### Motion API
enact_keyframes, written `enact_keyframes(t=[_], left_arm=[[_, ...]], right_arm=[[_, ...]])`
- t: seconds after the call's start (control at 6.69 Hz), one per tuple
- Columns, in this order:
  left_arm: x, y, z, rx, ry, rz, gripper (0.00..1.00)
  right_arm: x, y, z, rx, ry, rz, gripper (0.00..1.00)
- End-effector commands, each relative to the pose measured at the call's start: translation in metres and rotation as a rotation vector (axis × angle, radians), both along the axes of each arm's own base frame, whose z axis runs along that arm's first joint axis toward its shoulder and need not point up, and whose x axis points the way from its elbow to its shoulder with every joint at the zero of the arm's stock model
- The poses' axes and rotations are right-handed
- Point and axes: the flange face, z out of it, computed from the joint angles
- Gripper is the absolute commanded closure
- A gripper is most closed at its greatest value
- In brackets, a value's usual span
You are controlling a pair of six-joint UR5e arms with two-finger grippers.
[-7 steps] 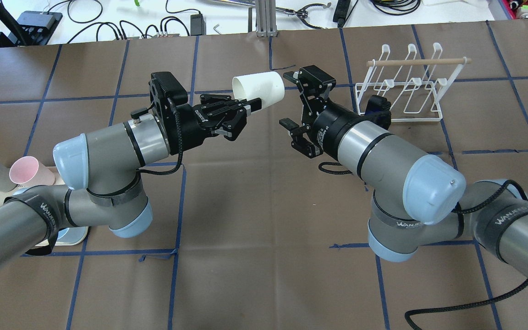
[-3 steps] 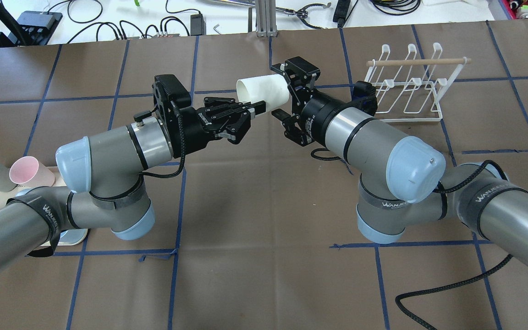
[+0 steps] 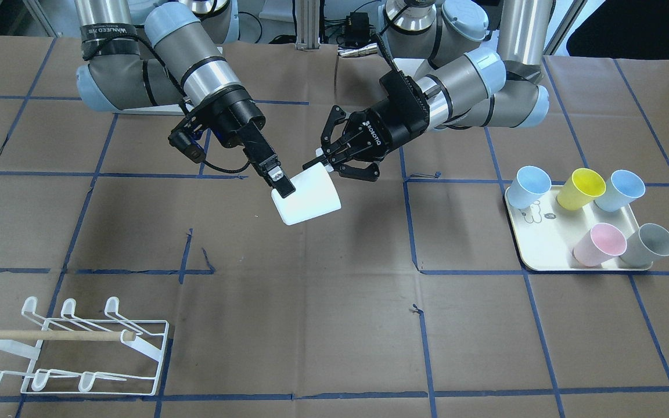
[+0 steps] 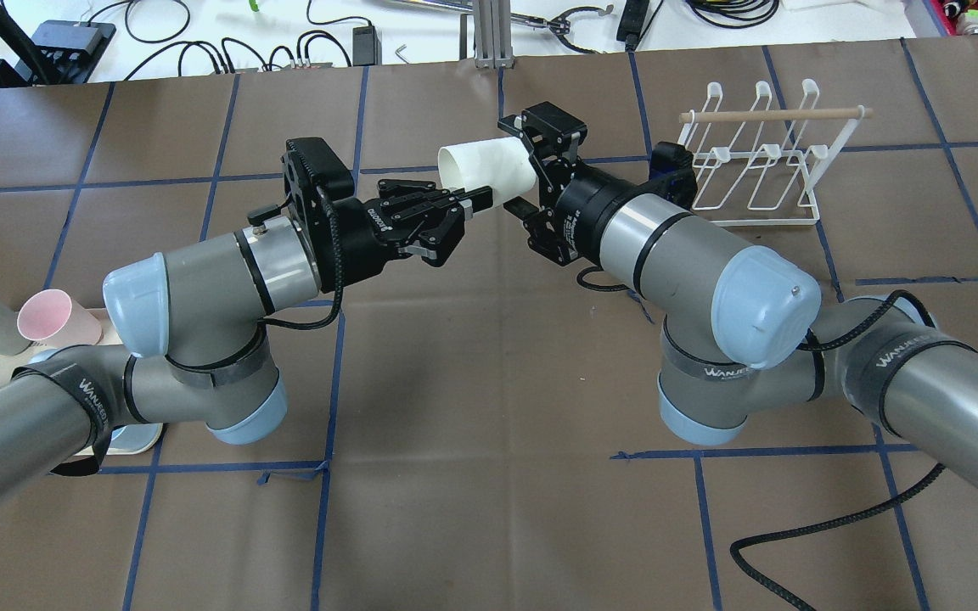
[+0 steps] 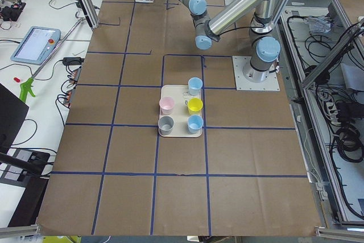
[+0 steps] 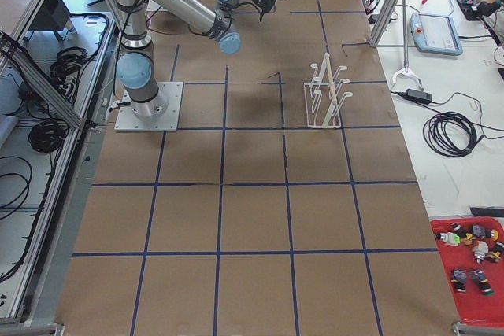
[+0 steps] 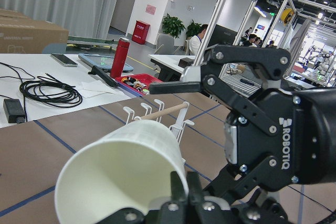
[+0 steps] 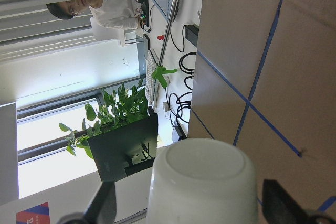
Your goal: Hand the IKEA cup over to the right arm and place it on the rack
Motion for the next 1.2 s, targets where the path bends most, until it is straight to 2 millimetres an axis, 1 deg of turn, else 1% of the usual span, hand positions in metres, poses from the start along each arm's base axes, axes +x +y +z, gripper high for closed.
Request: enact_keyframes(t=[0.0, 0.3, 0.6, 0.75, 0.9, 1.05], left_arm=[[0.000, 0.000, 0.000, 0.000, 0.001, 0.001, 0.98], [0.000, 0.000, 0.000, -0.006, 0.001, 0.004, 0.98], [0.000, 0.001, 0.001, -0.008, 0.001, 0.004, 0.98], [0.000, 0.001, 0.001, -0.011, 0.000, 0.005, 0.97], [0.000, 0.001, 0.001, -0.012, 0.000, 0.005, 0.97], [0.000, 0.001, 0.001, -0.011, 0.001, 0.006, 0.96]], right_arm=[[0.002, -0.003, -0.007, 0.006, 0.010, 0.005, 0.03], [0.014, -0.007, -0.008, 0.003, 0.010, 0.028, 0.03], [0.015, -0.007, -0.008, 0.005, 0.010, 0.029, 0.04], [0.014, -0.007, -0.008, 0.003, 0.010, 0.028, 0.12], [0.014, -0.008, -0.008, 0.005, 0.010, 0.029, 0.25], [0.014, -0.007, -0.007, 0.003, 0.009, 0.029, 0.33]])
